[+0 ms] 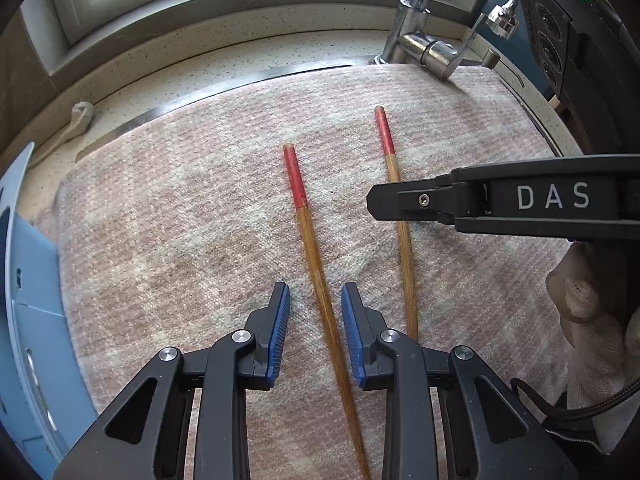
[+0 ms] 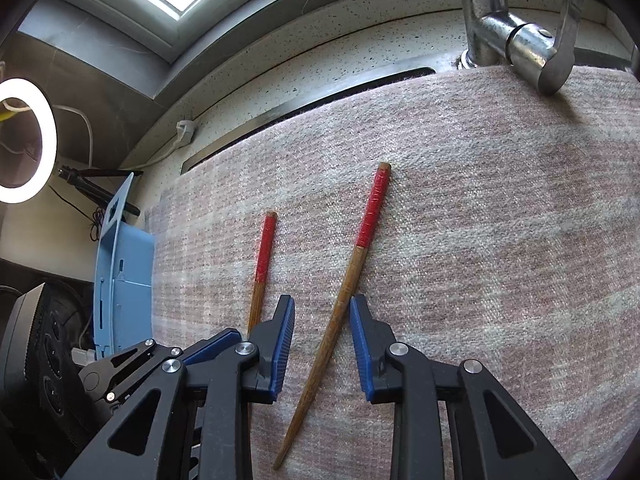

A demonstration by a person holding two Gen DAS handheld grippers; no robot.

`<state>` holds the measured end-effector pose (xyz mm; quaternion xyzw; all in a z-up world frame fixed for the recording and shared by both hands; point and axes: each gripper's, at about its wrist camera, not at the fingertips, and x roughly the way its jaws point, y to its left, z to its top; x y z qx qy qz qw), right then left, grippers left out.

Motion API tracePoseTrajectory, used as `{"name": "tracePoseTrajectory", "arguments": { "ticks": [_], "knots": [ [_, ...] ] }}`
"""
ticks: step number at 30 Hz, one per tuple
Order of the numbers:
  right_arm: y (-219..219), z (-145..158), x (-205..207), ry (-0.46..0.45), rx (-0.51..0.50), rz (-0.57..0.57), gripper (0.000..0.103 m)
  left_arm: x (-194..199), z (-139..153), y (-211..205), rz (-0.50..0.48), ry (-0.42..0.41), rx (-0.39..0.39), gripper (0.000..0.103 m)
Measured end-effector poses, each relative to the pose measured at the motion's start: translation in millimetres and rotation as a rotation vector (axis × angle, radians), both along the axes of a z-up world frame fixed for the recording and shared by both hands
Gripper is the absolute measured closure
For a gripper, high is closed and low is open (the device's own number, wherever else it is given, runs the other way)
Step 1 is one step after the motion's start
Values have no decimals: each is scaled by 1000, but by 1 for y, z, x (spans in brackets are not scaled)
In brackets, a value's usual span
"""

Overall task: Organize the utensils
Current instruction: 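Close the left tool on a red-tipped chopstick and lift it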

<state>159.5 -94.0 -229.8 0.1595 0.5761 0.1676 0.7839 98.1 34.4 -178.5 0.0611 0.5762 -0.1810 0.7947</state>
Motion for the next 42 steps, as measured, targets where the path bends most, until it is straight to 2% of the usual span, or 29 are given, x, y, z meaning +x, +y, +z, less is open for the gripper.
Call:
{"name": "tracePoseTrajectory", "arguments": {
  "ticks": [5,8,11,15,17,19,21,29,34,40,42],
  "knots": [
    [4,0,-1,-17,-80,45,85,4,1,13,23,-7,17,77],
    [11,1,0,-29,-142,84,88,5,1,21,45,10,-14,77],
    [19,2,0,-50,-197,117,88,2,-1,15,19,23,-33,77],
    [23,2,2,-60,-224,146,89,6,-2,11,10,28,-61,77],
    [21,3,1,-64,-229,157,91,9,-3,7,-7,19,-44,83],
    [17,3,0,-61,-224,155,93,10,-4,10,-15,20,-42,92],
    [12,4,0,-50,-208,139,93,9,-3,18,-1,33,-64,94],
    [18,4,-2,-59,-205,140,94,8,-4,15,11,23,-53,93],
    [0,2,0,-27,-101,67,96,11,-5,30,94,60,-160,96],
    [-11,2,-5,-18,-18,17,97,6,-2,30,118,61,-210,97],
    [-10,-1,-6,-18,-19,9,97,5,-3,27,115,65,-217,97]
  ]
}}
